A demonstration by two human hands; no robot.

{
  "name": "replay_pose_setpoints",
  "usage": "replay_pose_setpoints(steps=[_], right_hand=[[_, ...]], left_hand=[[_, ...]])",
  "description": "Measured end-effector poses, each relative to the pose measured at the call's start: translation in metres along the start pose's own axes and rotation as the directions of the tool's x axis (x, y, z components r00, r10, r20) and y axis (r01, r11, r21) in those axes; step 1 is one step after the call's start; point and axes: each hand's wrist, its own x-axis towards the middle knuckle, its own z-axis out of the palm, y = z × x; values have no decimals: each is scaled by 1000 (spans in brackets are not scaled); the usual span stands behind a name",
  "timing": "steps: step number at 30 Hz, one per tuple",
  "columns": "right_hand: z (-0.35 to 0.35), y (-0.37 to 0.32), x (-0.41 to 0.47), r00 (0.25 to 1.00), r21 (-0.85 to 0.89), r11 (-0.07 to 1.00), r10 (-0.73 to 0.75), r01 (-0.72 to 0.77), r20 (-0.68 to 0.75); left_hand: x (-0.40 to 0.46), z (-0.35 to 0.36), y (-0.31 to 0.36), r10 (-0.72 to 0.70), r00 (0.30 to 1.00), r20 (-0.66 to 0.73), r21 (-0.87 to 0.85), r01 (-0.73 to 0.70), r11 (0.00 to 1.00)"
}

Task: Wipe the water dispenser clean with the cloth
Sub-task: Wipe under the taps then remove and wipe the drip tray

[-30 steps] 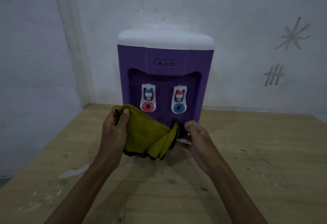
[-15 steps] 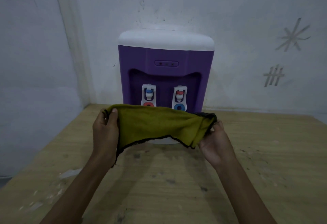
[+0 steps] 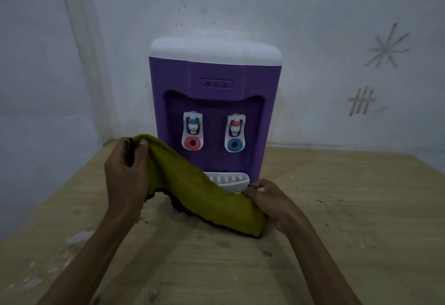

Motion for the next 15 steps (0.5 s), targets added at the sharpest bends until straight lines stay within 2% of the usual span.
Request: replay_pose_setpoints(steps=[4, 8, 10, 12, 15], right_hand=[[-7, 10, 12, 987, -11, 1000, -23, 21, -162], [-17, 12, 17, 967, 229, 970, -19, 79, -253], [-20, 8, 17, 980, 364, 925, -33, 104, -196], [-24, 6, 14, 988, 400, 905, -105, 142, -111], [-32, 9, 13, 972, 208, 957, -224, 204, 75]], left_hand=[[4, -3, 1, -38, 996, -83, -78, 32, 996], [7, -6, 0, -51, 992, -115, -97, 40, 994], [9, -7, -3, -55, 991, -120, -85, 45, 995], [10, -8, -6, -58, 992, -112, -60, 52, 997], [11, -9, -10, -74, 994, -86, -31, 71, 997]])
